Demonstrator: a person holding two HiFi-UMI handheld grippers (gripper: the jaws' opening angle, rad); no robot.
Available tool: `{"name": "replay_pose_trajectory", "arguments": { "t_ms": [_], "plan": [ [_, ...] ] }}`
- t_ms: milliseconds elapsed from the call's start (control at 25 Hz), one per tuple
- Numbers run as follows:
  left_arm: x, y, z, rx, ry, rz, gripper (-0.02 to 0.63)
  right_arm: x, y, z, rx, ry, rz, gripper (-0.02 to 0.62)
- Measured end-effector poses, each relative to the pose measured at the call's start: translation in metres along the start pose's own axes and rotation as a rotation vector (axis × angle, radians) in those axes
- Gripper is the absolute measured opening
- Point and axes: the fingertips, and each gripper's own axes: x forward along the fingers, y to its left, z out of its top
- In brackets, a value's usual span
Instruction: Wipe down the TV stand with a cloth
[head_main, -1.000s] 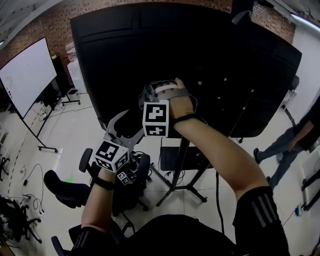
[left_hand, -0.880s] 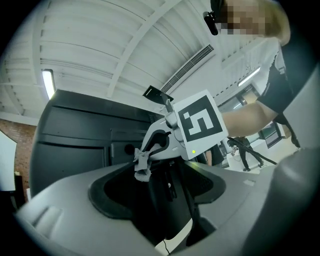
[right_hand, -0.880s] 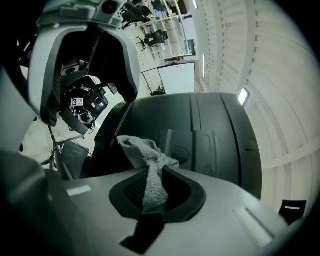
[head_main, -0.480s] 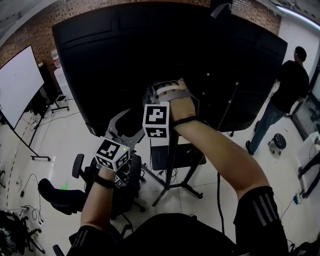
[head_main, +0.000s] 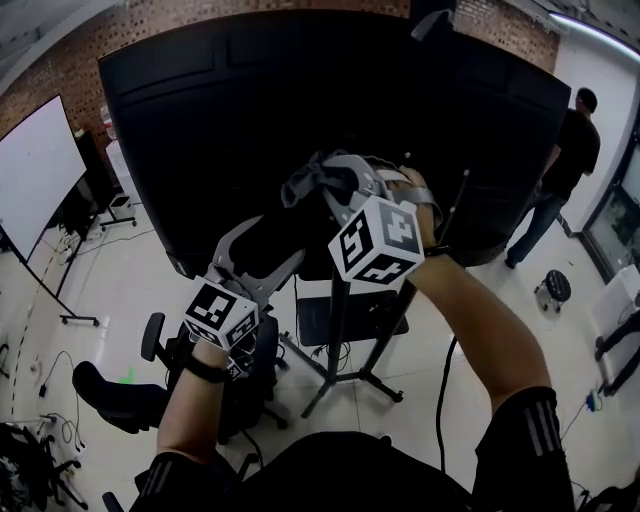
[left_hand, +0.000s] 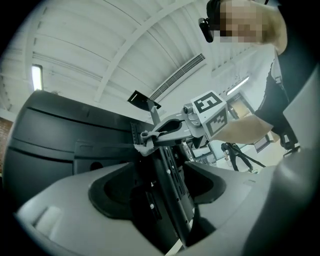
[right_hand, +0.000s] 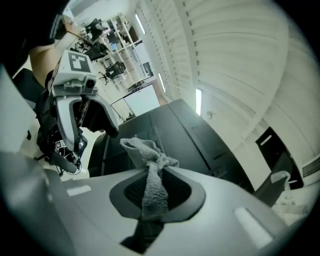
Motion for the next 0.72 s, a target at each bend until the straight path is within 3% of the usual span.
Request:
{"name": "replay_pose_trajectory", "arguments": {
  "t_ms": [200,360,560,720],
  "plan": [
    [0.013,-0.012,0.033,0.02,-0.058,-0.016,0.336,-0.032,-0.044,-0.013,0.095,-0.032,-0.082,0.037],
    [0.028,-0.017,0.048,0.018,-0.076,-0.02,0.336,-0.032,-0.057,-0.03,0.158,-0.048,-0.086,0.037],
    [0.046,-0.019,0.039,-0.011,-0.065,-0.009,0.336,-0.028,-0.056,-0.044,0.209,-0.107,-0.082,0.037],
    [0.051,-0.02,0.021,-0.032,-0.049,0.002,0.336,-0.029,-0.045,-0.056,0.185,-0.098,-0.076,0.038]
  ]
}}
